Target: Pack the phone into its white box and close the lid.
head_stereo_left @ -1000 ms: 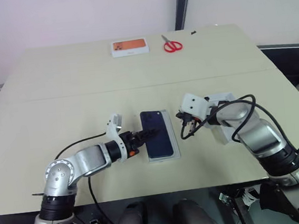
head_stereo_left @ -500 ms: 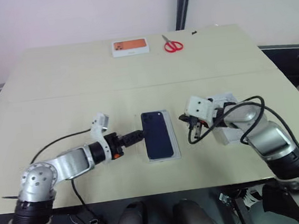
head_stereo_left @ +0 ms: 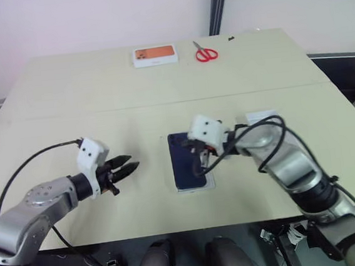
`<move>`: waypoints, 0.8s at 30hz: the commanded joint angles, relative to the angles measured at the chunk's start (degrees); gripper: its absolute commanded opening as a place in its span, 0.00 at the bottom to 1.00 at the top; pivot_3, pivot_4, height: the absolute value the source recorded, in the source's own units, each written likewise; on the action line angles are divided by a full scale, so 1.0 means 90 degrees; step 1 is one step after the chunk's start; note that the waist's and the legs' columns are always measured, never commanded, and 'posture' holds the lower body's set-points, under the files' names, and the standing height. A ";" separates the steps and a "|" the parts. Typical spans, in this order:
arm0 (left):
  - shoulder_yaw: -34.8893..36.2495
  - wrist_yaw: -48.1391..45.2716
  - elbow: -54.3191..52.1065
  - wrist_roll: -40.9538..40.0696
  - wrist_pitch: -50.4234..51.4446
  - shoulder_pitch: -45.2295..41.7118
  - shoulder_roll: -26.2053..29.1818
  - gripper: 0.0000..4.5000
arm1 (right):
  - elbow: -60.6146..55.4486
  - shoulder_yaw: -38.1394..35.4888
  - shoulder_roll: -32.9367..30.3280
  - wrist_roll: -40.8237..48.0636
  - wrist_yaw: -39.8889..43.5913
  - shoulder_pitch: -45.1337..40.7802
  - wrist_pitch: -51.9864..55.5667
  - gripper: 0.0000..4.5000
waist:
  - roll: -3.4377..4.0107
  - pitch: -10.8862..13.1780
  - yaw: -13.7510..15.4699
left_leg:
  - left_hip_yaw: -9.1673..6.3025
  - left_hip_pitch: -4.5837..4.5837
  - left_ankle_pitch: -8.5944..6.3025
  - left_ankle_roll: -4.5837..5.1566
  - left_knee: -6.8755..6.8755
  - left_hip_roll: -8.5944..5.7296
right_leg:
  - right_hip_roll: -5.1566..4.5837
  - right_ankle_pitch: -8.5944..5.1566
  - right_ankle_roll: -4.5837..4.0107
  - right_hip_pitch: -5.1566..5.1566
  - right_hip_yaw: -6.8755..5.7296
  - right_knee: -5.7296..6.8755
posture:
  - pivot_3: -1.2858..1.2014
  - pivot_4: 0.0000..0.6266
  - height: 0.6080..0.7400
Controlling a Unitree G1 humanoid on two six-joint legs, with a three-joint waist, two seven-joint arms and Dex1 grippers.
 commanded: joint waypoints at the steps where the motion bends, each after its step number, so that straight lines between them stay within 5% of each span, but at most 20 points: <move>1: 0.0220 -0.0684 -0.0097 0.0447 -0.0541 0.0224 0.0084 0.37 | -0.0021 0.0317 0.0331 -0.0118 -0.0252 -0.0256 0.0196 0.00 | 0.0001 0.0001 -0.0008 | -0.0001 0.0000 -0.0001 0.0001 -0.0002 0.0000 | 0.0000 0.0000 0.0000 -0.0001 0.0000 0.0000 | 0.52 0.24 1.00; 24: 0.0864 -0.1325 -0.0083 0.1108 -0.0712 0.0794 -0.0345 0.37 | 0.0405 0.0805 0.0035 -0.0336 -0.0061 -0.0472 0.0196 0.00 | 0.0002 0.0001 -0.0017 | -0.0002 0.0002 -0.0008 0.0014 -0.0001 0.0000 | 0.0000 0.0001 0.0000 -0.0002 -0.0004 0.0004 | 0.52 0.24 1.00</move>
